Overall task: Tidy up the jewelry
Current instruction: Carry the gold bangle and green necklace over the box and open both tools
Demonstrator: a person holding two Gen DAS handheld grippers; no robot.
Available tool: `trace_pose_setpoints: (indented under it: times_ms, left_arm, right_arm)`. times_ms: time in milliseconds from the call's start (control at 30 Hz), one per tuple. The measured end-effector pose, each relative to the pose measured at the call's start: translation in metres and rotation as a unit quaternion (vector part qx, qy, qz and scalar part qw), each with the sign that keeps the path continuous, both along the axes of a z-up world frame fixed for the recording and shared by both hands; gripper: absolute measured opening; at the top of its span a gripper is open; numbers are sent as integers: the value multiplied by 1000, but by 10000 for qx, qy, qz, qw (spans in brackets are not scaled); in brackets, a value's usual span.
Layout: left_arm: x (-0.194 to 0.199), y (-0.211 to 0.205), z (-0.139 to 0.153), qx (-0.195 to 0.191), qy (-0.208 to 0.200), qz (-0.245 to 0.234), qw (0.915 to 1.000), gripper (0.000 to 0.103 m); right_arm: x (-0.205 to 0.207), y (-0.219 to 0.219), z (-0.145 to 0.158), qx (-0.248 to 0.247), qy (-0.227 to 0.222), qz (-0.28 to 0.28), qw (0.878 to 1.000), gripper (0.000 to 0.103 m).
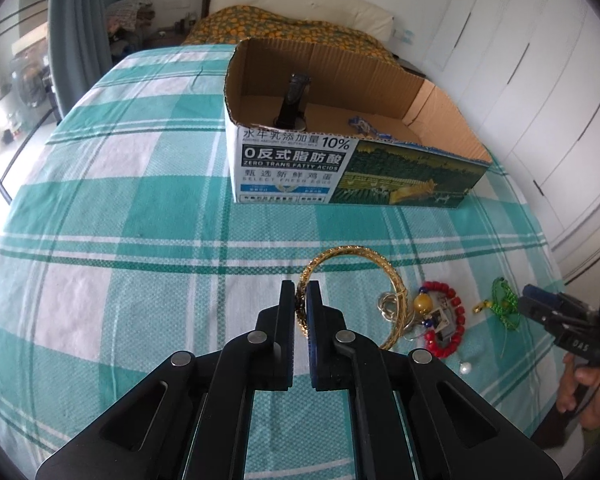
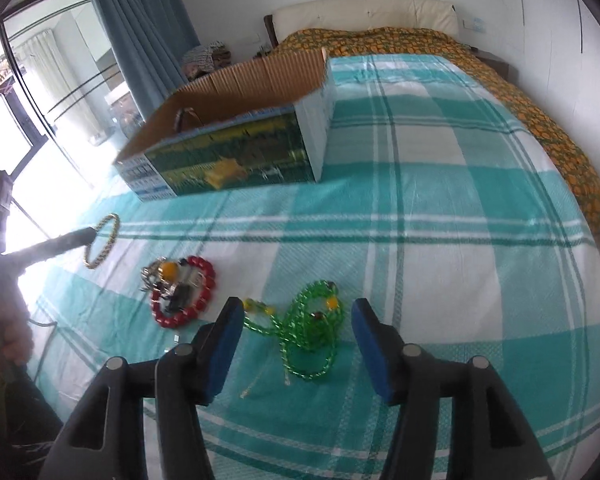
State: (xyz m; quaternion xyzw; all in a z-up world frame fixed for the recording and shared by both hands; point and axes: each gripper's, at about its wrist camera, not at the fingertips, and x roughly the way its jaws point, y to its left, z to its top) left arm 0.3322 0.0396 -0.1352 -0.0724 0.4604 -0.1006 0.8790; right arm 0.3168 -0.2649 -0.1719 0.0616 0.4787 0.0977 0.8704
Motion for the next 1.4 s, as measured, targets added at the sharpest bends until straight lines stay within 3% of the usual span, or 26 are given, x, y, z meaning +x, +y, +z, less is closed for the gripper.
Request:
trace_pose_setpoints:
  times_ms: [100,167,467,633,1000,1400]
  left_arm:
    - [-2,-1,-2,-1,32,13,10000,3]
    - [-4,0,1,-31,12,17,10000,3]
    - [-8,4,38,-297,-253,-78,9992,3]
    - [-4,6,63,-463,-436,-151,9979,3]
    - [43,17,109,-593,-788,-92,9951,3]
    - [151,-14,89,-252,-576,-23,9980,3]
  right_arm:
    - [1,6,-9,-126,26,160,9998,24]
    - [-2,8,-2,-95,16,224,9997,12]
    - [-7,-5,78,1012,-512,336,9930,12]
    - [2,-6,105,1342,-700,389,9877,12]
    - [49,14,153,944,-1330,604,9848,12]
    - [166,41,141,320,-1239,680,9895,12]
